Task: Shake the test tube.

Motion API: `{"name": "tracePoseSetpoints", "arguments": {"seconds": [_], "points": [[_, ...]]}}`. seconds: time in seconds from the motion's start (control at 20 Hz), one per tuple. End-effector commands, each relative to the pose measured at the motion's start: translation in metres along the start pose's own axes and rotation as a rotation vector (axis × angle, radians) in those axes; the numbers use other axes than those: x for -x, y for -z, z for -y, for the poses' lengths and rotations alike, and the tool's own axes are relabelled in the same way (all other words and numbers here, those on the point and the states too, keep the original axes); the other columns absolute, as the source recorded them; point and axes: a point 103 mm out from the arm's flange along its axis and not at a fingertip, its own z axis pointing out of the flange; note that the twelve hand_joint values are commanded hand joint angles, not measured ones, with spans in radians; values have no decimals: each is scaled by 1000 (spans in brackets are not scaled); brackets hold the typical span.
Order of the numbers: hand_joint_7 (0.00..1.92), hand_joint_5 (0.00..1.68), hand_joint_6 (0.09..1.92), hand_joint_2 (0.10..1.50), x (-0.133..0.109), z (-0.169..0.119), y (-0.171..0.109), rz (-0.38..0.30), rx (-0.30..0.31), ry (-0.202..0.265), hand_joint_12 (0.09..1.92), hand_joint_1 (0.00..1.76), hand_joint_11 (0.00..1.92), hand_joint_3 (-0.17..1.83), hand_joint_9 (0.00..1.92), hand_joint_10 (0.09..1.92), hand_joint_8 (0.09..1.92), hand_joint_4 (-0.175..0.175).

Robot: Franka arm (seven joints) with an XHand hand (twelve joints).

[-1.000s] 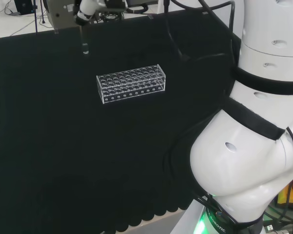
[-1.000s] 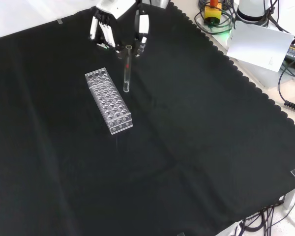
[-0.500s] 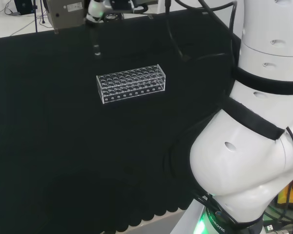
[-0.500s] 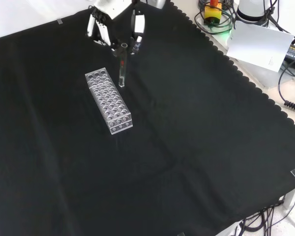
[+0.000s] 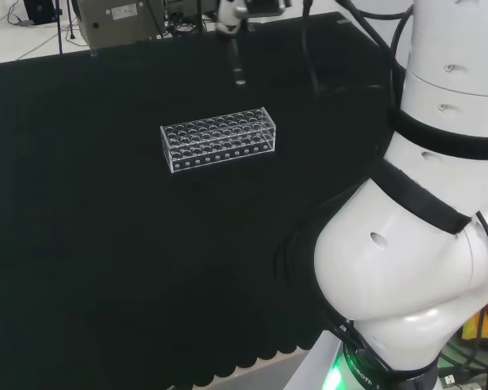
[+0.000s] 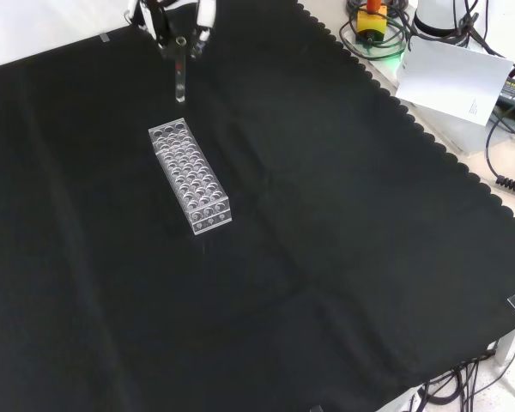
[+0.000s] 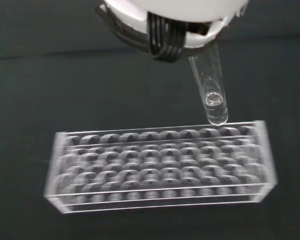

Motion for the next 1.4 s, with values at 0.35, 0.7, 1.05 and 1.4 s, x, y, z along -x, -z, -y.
{"name": "tracePoseSetpoints", "arguments": {"seconds": [0.35, 0.7, 1.05, 1.4], "points": [[1370, 1331, 285, 713, 50, 4, 7, 3, 13, -104, 1299, 1429, 669, 479, 1471, 87, 785, -175], [1370, 1332, 284, 713, -27, 2, -5, -88, -15, 53, 1299, 1429, 669, 480, 1472, 87, 785, -175], [1371, 1333, 283, 712, -117, 10, -12, -182, -45, 228, 1299, 1429, 669, 480, 1473, 87, 784, -175], [1371, 1333, 281, 712, -164, 22, -8, -242, -60, 346, 1299, 1429, 669, 481, 1474, 87, 784, -175]]}}
